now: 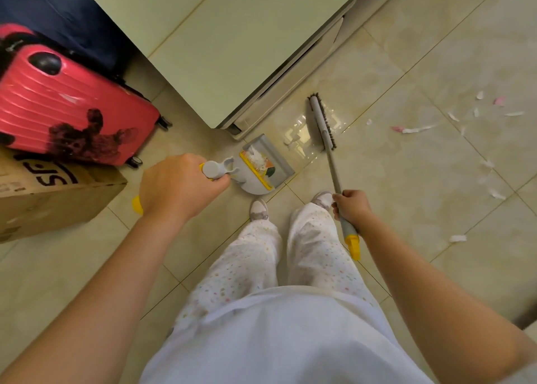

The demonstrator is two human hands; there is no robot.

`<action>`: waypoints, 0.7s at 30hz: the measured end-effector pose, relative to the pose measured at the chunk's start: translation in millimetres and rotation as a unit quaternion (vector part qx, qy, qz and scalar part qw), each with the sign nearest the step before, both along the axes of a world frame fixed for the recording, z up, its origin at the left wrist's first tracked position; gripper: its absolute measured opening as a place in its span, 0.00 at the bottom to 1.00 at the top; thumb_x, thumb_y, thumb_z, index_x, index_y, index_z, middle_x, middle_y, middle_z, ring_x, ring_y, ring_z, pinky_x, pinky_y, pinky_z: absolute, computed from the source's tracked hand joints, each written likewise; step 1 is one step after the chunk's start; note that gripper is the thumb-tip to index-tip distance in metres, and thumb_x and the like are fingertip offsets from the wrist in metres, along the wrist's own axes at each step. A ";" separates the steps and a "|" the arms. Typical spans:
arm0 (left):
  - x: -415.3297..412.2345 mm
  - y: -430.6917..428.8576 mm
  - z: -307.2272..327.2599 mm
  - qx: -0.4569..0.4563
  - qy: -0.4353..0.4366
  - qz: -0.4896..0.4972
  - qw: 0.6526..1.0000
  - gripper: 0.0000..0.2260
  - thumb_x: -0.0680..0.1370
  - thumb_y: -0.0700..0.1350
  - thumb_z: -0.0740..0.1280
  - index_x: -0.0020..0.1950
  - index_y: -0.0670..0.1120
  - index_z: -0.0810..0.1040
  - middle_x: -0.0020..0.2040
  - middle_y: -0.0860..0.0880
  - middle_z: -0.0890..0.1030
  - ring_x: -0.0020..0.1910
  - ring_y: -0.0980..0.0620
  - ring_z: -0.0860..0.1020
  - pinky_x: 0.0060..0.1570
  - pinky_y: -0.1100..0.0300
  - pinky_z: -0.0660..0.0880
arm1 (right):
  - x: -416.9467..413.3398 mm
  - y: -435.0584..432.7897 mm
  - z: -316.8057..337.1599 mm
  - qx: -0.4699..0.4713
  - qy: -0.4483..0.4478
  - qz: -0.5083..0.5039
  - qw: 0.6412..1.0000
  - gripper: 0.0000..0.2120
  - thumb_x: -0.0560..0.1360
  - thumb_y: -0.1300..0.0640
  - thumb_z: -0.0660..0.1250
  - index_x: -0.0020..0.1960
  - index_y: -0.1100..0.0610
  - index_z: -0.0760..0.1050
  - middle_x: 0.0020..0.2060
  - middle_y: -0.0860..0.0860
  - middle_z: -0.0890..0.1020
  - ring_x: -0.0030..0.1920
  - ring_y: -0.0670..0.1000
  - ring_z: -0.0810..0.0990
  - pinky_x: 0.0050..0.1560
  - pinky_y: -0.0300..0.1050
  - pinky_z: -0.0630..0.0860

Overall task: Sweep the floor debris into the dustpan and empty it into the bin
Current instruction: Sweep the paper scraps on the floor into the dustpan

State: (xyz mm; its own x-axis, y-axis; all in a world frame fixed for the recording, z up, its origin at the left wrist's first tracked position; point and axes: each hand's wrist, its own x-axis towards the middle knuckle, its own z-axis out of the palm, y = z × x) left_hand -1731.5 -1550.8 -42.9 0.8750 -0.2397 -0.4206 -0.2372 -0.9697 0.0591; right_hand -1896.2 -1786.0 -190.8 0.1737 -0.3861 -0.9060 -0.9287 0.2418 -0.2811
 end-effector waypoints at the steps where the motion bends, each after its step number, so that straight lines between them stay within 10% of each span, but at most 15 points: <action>1: 0.0 -0.5 -0.7 0.003 -0.002 0.001 1.000 0.23 0.71 0.61 0.68 0.27 0.45 0.71 0.23 0.50 0.71 0.25 0.46 0.70 0.25 0.62 0.60 | 3.5 2.5 0.2 0.016 -0.003 0.000 1.000 0.10 0.76 0.65 0.60 0.36 0.62 0.68 0.31 0.57 0.72 0.28 0.52 0.70 0.26 0.40 0.72; 12: 13.9 8.0 -5.4 -0.004 0.000 0.006 1.000 0.23 0.70 0.60 0.69 0.26 0.45 0.70 0.23 0.49 0.72 0.25 0.45 0.72 0.26 0.62 0.62 | 11.4 5.7 37.4 0.284 -0.001 -0.161 0.945 0.07 0.80 0.62 0.57 0.55 0.64 0.66 0.33 0.57 0.72 0.27 0.48 0.67 0.21 0.35 0.68; 21: 8.1 33.5 -9.8 -0.012 0.007 0.013 1.000 0.23 0.69 0.62 0.69 0.26 0.45 0.71 0.22 0.49 0.72 0.23 0.46 0.71 0.25 0.63 0.59 | 7.6 6.3 47.1 0.199 -0.038 -0.177 0.963 0.06 0.79 0.64 0.58 0.47 0.67 0.70 0.32 0.57 0.72 0.24 0.49 0.68 0.21 0.36 0.67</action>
State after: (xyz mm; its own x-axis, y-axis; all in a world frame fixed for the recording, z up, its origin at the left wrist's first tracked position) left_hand -1723.4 -1517.3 -52.7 0.8752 -0.2276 -0.4270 -0.2112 -0.9736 0.0861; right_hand -1888.6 -1779.7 -143.6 0.1674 -0.0580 -0.9842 -0.7490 0.6416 -0.1652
